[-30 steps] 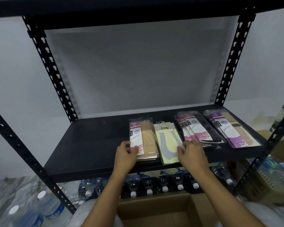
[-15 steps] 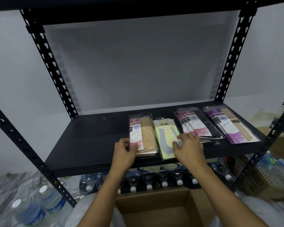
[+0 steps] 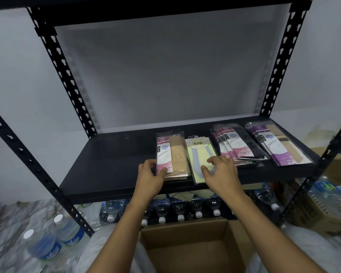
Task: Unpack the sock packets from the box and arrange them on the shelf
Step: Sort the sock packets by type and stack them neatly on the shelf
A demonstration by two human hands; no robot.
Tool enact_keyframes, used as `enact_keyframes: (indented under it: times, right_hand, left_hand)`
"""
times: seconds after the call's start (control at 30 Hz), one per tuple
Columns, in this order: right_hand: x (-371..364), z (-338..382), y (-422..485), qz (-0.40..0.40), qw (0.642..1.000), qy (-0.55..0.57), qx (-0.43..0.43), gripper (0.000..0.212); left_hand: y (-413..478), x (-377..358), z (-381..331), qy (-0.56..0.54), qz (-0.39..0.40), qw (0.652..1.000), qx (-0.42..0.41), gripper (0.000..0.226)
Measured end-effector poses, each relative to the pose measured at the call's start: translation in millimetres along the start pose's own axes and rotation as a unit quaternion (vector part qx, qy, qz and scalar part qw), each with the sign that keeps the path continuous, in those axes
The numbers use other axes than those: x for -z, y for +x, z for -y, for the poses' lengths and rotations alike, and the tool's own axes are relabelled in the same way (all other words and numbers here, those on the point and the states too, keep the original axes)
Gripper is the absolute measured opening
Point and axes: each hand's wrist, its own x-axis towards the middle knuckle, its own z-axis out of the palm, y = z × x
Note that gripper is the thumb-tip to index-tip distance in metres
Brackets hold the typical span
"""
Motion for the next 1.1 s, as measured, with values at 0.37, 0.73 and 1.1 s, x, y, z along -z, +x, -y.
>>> enact_keyframes:
  times: [0.37, 0.73, 1.1]
  right_hand:
    - [1, -5, -6, 0.003, 1.000, 0.005, 0.005, 0.038]
    - [-8, -9, -10, 0.031, 0.999, -0.019, 0.011, 0.039]
    - [0, -7, -21, 0.015, 1.000, 0.013, 0.007, 0.037]
  left_hand:
    - [-11, 0, -3, -0.019, 0.016, 1.000, 0.006, 0.043]
    - [-14, -11, 7, -0.040, 0.027, 0.998, 0.025, 0.058]
    - [-26, -9, -3, -0.056, 0.003, 0.997, 0.055, 0.063]
